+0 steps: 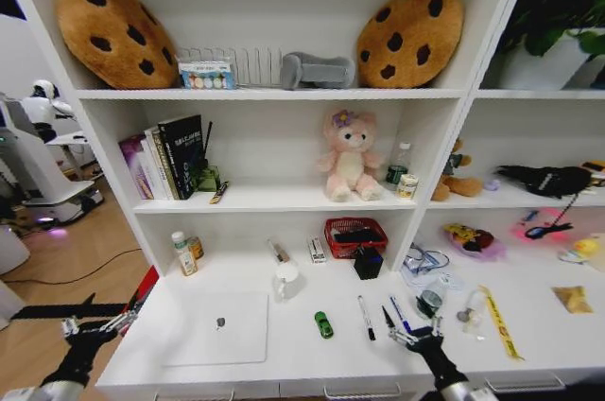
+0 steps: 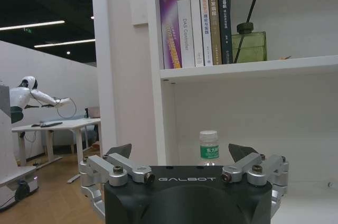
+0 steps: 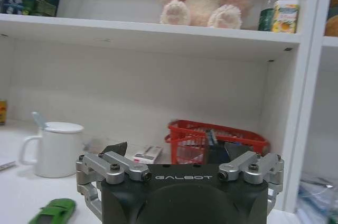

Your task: Organize the objects on the table.

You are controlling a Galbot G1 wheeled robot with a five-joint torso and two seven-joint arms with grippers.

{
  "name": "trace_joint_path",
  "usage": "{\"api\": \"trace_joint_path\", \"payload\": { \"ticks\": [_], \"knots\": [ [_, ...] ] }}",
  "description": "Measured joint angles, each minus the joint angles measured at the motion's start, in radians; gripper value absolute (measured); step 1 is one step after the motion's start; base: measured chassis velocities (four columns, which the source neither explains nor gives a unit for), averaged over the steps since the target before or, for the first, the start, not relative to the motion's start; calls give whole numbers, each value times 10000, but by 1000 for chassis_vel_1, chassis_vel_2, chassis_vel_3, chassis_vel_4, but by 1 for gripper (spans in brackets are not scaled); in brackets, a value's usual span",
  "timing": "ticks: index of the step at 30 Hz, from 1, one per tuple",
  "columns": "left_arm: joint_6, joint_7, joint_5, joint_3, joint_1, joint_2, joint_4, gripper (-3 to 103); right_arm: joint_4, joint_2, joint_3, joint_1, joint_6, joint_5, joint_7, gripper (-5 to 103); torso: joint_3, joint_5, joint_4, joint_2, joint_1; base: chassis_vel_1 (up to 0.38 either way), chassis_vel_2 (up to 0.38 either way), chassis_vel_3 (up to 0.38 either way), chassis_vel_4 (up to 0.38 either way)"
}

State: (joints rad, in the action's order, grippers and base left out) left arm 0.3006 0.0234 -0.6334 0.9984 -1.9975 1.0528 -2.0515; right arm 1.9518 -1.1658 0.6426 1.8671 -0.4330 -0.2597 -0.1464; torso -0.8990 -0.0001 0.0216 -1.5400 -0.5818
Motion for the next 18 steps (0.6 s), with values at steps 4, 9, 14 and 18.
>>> {"api": "trace_joint_path", "payload": {
  "ticks": [4, 9, 14, 18],
  "knots": [
    [0, 0, 0, -1, 0, 0, 0, 100, 3, -106, -343, -42, -7, 65, -177, 100, 0, 1, 0, 0, 0, 0, 0, 0, 0],
    [1, -2, 0, -2, 0, 0, -1, 100, -299, -307, -1366, -135, -73, 586, -403, 100, 0, -1, 2, 0, 0, 0, 0, 0, 0],
    [1, -2, 0, -2, 0, 0, -2, 100, -655, -380, -1936, -421, -18, 767, -364, 100, -1, 1, 0, 0, 0, 0, 0, 0, 0],
    [1, -2, 0, -3, 0, 0, -2, 100, -797, -312, -2251, -702, 236, 614, -220, 100, -1, 0, 0, 1, 0, 0, 0, 0, 0]
  ]
}}
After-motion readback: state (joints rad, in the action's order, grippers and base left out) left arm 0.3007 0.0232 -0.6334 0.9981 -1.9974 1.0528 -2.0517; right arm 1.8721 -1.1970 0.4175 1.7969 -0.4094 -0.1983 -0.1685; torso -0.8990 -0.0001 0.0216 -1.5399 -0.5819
